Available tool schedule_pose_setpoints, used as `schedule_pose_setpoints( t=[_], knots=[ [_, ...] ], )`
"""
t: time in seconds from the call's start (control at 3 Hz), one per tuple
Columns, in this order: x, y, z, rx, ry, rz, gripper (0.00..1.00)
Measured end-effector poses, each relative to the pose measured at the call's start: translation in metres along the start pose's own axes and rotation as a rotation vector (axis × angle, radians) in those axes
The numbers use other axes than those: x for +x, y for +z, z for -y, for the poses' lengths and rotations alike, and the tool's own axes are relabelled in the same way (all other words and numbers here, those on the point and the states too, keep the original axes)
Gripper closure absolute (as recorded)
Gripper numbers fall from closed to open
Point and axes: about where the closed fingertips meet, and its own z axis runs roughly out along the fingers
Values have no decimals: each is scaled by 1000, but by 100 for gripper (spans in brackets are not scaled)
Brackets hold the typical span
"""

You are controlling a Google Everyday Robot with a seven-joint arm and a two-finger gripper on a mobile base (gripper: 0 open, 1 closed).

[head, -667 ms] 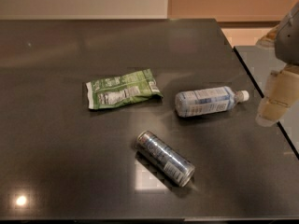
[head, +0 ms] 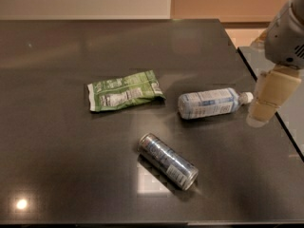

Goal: Place redbull can upright

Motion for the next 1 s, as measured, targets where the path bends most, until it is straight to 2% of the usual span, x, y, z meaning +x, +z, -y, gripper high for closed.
schedule_pose_setpoints(
  t=[0.33, 0.67, 1.0],
  knots=[
    [-28, 18, -6, -47, 32, 5, 0],
    [-61, 34, -15, -85, 94, 20, 0],
    [-87, 42, -31, -98, 174, 48, 0]
  ],
)
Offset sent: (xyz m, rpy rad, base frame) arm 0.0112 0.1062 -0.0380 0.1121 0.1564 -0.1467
